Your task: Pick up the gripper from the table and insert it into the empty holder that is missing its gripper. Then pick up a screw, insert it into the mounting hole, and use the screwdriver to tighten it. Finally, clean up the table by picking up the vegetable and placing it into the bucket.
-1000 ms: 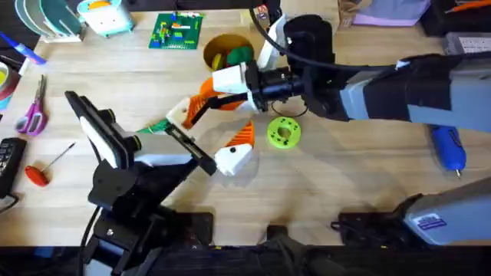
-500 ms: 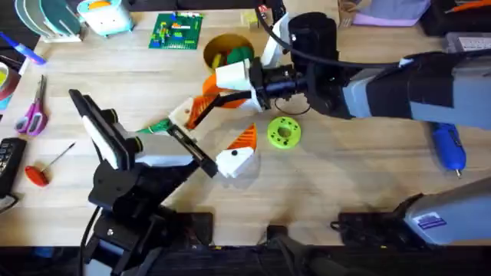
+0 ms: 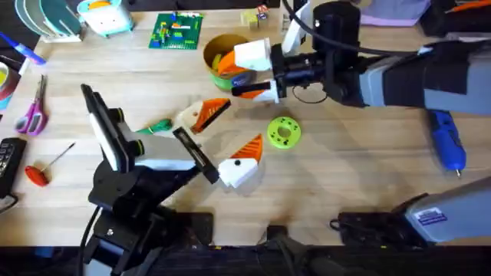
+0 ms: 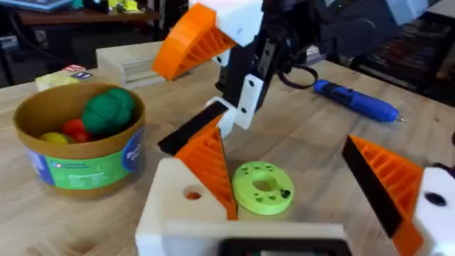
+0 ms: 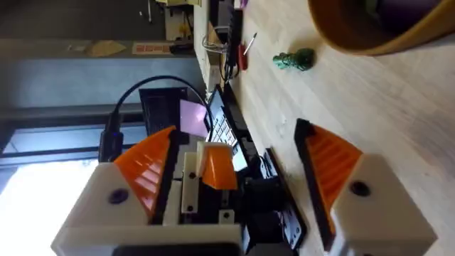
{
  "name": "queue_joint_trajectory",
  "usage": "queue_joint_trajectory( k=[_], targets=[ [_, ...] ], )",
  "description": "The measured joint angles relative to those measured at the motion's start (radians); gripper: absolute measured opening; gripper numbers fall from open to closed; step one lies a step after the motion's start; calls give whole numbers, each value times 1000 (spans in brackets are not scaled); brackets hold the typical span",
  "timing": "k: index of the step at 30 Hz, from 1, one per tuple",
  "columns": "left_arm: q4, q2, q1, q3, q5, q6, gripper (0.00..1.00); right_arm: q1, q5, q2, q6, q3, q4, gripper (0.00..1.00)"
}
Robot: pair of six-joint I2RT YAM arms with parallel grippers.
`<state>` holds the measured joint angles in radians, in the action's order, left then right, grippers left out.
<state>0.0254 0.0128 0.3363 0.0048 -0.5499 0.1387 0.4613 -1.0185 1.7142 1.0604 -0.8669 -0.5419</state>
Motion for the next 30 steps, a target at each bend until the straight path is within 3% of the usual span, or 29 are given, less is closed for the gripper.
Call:
queue_joint_trajectory(
  k=[12,15,21,26,30],
  targets=[
    [-3,0,0,0,-215,0,992,-44,-273,0,-214,0,3,971],
    [-3,0,0,0,-235,0,993,-44,-335,0,-268,0,69,971],
    [-3,0,0,0,-248,0,992,-44,-378,0,-420,0,386,975],
    [-3,0,0,0,-251,0,993,-44,-390,0,-483,0,423,974],
    [-3,0,0,0,-251,0,993,-43,-393,0,-502,0,423,821]
  ],
)
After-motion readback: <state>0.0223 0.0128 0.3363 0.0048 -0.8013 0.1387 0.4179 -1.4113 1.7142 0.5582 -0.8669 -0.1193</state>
